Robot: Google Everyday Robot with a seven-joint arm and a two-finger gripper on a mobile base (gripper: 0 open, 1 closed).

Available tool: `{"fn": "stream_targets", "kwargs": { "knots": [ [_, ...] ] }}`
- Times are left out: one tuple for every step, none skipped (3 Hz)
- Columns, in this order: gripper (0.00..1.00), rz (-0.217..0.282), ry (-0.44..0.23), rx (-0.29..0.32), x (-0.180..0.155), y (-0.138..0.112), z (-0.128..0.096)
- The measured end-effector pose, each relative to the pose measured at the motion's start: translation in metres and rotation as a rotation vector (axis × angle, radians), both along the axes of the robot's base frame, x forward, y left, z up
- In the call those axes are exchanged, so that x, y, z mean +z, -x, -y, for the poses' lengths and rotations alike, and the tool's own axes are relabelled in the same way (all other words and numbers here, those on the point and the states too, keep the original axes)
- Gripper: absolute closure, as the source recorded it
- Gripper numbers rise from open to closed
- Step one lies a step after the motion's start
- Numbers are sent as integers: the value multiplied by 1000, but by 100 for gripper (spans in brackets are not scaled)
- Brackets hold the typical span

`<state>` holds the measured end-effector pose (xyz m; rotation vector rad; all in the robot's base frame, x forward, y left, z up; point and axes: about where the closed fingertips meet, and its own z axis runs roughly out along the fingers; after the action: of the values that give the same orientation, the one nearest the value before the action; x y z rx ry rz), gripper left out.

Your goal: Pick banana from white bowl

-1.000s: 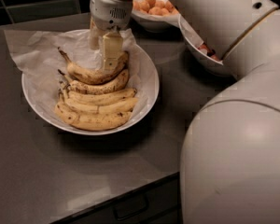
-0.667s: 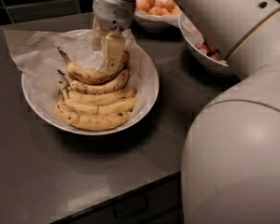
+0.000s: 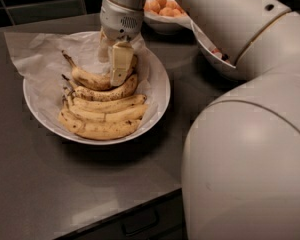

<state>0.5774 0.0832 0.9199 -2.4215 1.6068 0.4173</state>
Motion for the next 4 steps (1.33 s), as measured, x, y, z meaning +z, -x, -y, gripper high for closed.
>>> {"fn": "stream_targets", "kwargs": {
  "knots": [
    [38, -11, 19, 7, -8, -2, -5],
    [39, -16, 40, 14, -13, -1, -9],
    [39, -18, 64, 20, -16, 2, -10],
    [43, -26, 97, 14, -19, 14, 0]
  ]
}}
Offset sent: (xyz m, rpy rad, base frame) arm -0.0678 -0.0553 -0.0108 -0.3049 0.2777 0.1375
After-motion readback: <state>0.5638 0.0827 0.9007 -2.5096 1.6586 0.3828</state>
